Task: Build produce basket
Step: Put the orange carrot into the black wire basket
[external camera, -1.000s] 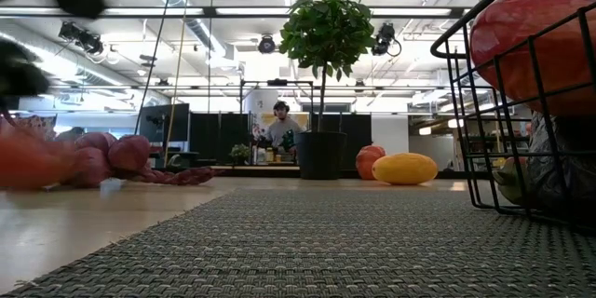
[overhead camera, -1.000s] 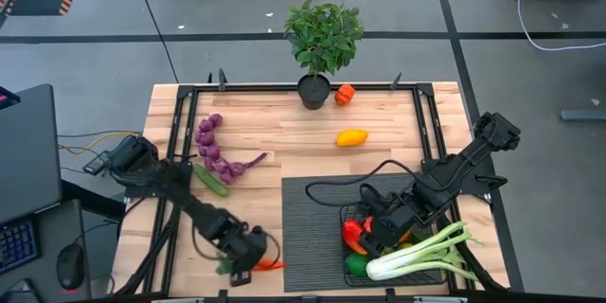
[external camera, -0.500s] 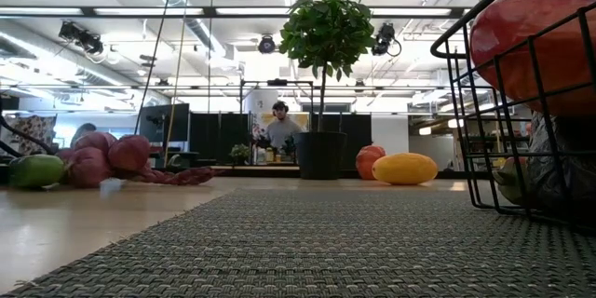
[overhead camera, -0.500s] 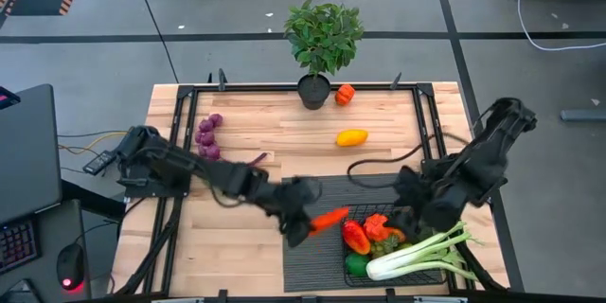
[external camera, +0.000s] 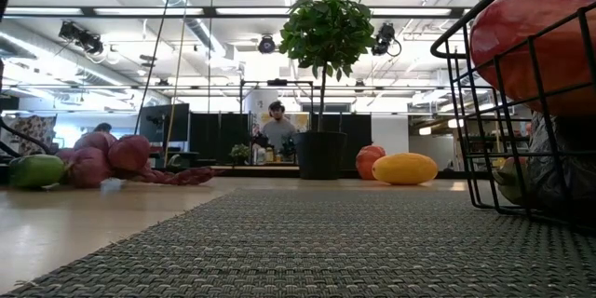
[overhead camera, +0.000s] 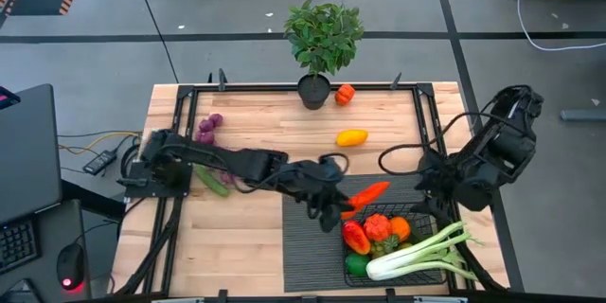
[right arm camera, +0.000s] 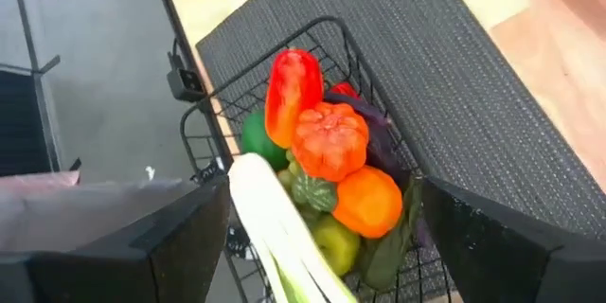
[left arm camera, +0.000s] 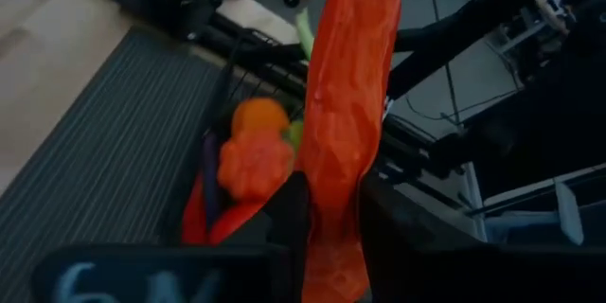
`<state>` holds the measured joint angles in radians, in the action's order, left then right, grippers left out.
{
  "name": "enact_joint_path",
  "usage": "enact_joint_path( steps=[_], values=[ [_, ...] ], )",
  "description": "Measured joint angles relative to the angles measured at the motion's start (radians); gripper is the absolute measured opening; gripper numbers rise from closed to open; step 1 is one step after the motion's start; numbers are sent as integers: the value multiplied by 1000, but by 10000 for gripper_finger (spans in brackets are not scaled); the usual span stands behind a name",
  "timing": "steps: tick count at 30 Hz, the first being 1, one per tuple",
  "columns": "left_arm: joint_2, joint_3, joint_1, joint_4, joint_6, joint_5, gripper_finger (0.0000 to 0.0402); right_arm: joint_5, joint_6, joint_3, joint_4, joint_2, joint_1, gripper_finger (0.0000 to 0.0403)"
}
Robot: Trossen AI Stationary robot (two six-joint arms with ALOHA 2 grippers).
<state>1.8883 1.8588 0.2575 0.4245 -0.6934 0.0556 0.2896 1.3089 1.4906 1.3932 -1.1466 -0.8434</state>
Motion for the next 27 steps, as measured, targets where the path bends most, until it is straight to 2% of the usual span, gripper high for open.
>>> enact_joint_path(
  steps=[3, 7, 12, 16, 21, 27],
  values=[
    [95, 124, -4, -1, 22, -1, 73, -19, 42, 0, 16, 8, -31, 346],
    [213, 289, 1, -13, 92, -5, 78, -10, 186, 0, 82, 16, -102, 346],
    [321, 416, 7, -4, 71, -19, 86, 37, 310, 0, 114, 15, -196, 346],
    [366, 436, 8, -4, 23, -44, 85, 85, 363, 0, 113, 15, -235, 346],
    [405, 436, 21, -19, -21, -114, 96, 85, 388, 0, 114, 5, -255, 346],
    [405, 436, 39, -4, -47, -116, 149, 78, 406, 0, 113, -6, -276, 346]
  ],
)
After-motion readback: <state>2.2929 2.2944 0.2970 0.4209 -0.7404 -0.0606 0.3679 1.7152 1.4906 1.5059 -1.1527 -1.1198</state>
